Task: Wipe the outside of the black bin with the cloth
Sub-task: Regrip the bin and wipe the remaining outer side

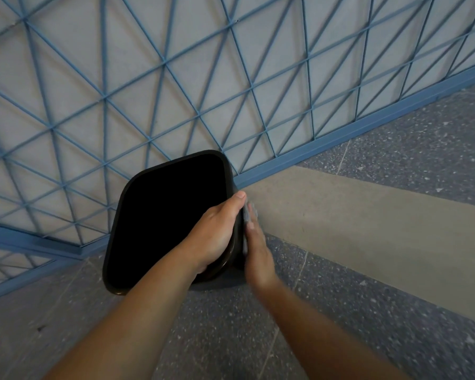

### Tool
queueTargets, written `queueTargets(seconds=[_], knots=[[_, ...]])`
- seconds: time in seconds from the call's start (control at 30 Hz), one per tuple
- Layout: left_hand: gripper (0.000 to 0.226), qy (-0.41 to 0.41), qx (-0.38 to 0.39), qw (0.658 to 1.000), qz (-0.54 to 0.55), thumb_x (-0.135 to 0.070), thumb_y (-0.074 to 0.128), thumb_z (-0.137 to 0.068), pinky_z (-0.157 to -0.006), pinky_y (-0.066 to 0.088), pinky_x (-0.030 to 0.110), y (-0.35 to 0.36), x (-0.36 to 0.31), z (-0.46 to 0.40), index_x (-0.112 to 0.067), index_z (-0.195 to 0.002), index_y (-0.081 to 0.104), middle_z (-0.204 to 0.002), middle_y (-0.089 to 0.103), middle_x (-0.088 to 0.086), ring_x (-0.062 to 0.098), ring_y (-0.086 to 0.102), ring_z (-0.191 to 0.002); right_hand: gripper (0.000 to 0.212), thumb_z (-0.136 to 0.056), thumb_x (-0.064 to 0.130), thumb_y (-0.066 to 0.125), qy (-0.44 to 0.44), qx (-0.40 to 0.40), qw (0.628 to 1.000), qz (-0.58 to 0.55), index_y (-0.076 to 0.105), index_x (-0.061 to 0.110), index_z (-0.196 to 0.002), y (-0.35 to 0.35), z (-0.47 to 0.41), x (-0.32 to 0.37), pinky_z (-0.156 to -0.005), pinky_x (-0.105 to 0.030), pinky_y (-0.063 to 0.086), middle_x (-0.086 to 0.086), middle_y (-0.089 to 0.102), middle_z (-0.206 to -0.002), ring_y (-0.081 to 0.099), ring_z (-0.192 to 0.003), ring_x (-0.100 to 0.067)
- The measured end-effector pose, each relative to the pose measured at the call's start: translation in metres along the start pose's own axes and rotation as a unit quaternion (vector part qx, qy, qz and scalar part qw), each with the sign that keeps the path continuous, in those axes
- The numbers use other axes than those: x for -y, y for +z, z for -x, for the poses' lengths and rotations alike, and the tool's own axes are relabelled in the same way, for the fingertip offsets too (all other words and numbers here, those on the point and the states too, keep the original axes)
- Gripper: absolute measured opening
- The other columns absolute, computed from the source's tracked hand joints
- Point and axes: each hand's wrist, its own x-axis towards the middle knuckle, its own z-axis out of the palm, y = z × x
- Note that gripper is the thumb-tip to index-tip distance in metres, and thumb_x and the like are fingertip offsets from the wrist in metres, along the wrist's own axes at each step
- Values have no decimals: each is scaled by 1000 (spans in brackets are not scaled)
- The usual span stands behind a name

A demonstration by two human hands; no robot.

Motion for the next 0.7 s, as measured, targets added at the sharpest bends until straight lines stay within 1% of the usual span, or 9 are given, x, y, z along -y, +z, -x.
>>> queueTargets(seconds=[0.07, 0.13, 0.23, 0.3, 0.37, 0.43, 0.57, 0.63, 0.7], knots=[[34, 9, 3, 1000, 5, -43, 44, -102, -82, 44, 11, 0, 0, 1, -24, -119, 67, -100, 67, -21, -10, 61, -94, 55, -110, 49, 29, 44, 12, 999, -6, 24, 38, -164, -10, -21, 1, -137, -41, 4, 16, 17, -175, 7, -164, -6], [47, 19, -2, 1000, 0, -46, 44, -102, -97, 37, 19, 1, -1, 2, -18, -137, 58, -120, 59, -17, -3, 54, -112, 52, -115, 45, 25, 74, 21, 997, -5, 18, 36, -166, -16, -26, -2, -137, -46, 3, 13, 10, -177, 1, -165, -8], [54, 20, -1, 1000, -3, -47, 43, -101, -114, 31, 27, 0, -2, 3, -15, -143, 52, -142, 53, -8, 4, 46, -132, 49, -116, 43, 24, 87, 1, 996, -10, 13, 39, -164, -11, 2, 0, -137, -45, 1, 15, 6, -177, -1, -165, -6], [53, 17, 2, 1000, -2, -48, 44, -101, -117, 32, 30, -1, -1, 3, -16, -141, 54, -141, 56, -7, 7, 48, -134, 50, -109, 54, 27, 58, -19, 998, -31, 16, 50, -157, -1, 23, 7, -137, -43, 2, 24, 9, -173, 0, -163, -1], [43, 16, 4, 1000, 0, -49, 44, -101, -102, 41, 21, -1, 0, 1, -22, -128, 63, -123, 64, -15, 1, 57, -119, 49, -99, 55, 25, 15, -23, 999, -29, 20, 58, -147, 7, 27, 18, -137, -40, 3, 27, 12, -170, 2, -162, 3], [33, 14, 4, 1000, 8, -47, 44, -101, -90, 45, 13, 0, 0, 0, -26, -112, 68, -106, 69, -17, -8, 62, -102, 51, -99, 50, 23, -31, -6, 999, 6, 20, 53, -150, 8, 16, 31, -137, -39, 4, 21, 16, -174, 6, -163, 2], [45, 38, 6, 999, 5, -44, 43, -102, -104, 39, 19, 1, 0, 0, -20, -137, 59, -130, 64, -8, 1, 56, -123, 62, -101, 50, 23, -70, 58, 994, 62, 28, 37, -161, 1, -34, 51, -137, -44, 9, 8, 27, -174, 16, -164, -8], [48, 33, 4, 999, 13, -45, 45, -102, -113, 38, 28, -1, 3, -2, -16, -138, 59, -133, 63, -4, 6, 55, -126, 63, -104, 52, 28, -40, 84, 993, 71, 43, 25, -160, -4, -59, 54, -135, -46, 17, 0, 42, -168, 32, -159, -15], [48, 26, 8, 1000, 15, -47, 46, -100, -115, 38, 34, -1, 3, -2, -17, -134, 62, -131, 66, -2, 9, 58, -124, 55, -112, 46, 33, 27, 85, 995, 51, 56, 14, -151, -13, -76, 50, -132, -45, 28, -7, 58, -153, 50, -146, -20]])
